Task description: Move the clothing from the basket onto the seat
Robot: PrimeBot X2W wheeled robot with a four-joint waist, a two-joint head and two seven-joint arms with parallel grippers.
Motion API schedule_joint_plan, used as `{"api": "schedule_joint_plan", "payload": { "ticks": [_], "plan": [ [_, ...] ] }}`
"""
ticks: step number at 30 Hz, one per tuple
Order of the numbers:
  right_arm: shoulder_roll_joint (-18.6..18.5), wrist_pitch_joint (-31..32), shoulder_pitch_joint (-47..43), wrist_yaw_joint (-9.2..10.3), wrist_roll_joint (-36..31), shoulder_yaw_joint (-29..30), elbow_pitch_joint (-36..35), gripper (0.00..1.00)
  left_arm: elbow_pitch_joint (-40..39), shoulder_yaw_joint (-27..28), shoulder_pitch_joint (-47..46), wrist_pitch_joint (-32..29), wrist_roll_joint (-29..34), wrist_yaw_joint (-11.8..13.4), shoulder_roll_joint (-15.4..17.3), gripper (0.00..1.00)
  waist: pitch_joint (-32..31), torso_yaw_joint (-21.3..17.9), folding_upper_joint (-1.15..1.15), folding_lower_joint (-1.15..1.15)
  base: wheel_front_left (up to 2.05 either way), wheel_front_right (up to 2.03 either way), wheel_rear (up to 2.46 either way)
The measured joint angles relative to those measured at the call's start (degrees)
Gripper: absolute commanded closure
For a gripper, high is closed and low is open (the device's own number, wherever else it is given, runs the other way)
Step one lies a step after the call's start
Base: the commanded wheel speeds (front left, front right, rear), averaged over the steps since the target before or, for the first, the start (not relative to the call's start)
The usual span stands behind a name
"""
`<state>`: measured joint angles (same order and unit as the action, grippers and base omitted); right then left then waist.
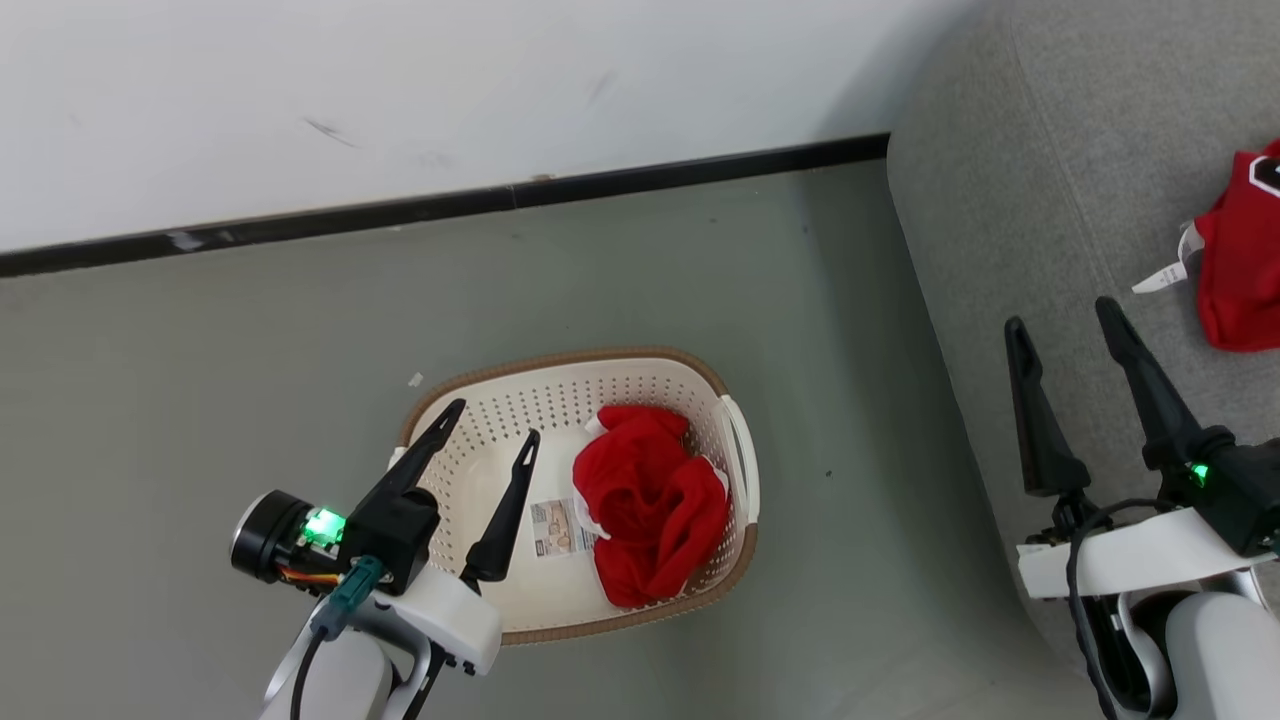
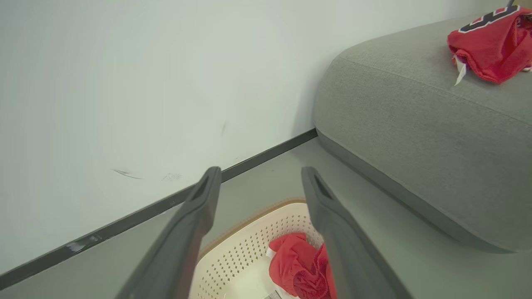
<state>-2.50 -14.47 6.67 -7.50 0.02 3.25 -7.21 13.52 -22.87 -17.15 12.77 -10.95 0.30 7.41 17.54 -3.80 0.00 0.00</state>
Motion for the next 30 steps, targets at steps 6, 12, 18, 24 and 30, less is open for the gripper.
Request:
{"api": "schedule_joint_plan", "payload": {
  "ticks": [6,12,18,24,30],
  "plan": [
    [0.0,-0.1,2.1,0.00,0.5,0.4,-0.4,0.00,2.3,-1.1,-3.0,-0.6,1.0,-0.5,-0.3,0.00,3.2,-1.3,0.00,0.00,0.00,0.00,0.00],
    [0.0,-0.1,4.3,0.00,0.7,0.4,-1.1,0.00,4.8,-2.1,-5.8,-1.2,2.6,-0.6,-0.6,0.00,6.4,-2.5,0.00,0.00,0.00,0.00,0.00],
    [0.0,-0.1,6.2,0.00,1.0,0.5,-1.3,0.00,7.0,-3.0,-8.6,-1.4,3.3,-1.4,-0.9,0.00,9.6,-3.7,0.00,0.00,0.00,0.00,0.00],
    [0.0,-0.1,8.6,0.00,1.1,0.6,-1.5,0.00,9.4,-4.2,-11.5,-1.7,4.4,-2.0,-1.3,0.00,12.6,-4.8,0.00,0.00,0.00,0.00,0.00],
    [0.0,-0.1,10.1,0.00,1.6,0.3,-1.7,0.00,12.2,-5.6,-13.4,-2.2,5.7,-2.6,-1.5,0.00,15.5,-6.0,0.00,0.00,0.00,0.00,0.00]
  ]
}}
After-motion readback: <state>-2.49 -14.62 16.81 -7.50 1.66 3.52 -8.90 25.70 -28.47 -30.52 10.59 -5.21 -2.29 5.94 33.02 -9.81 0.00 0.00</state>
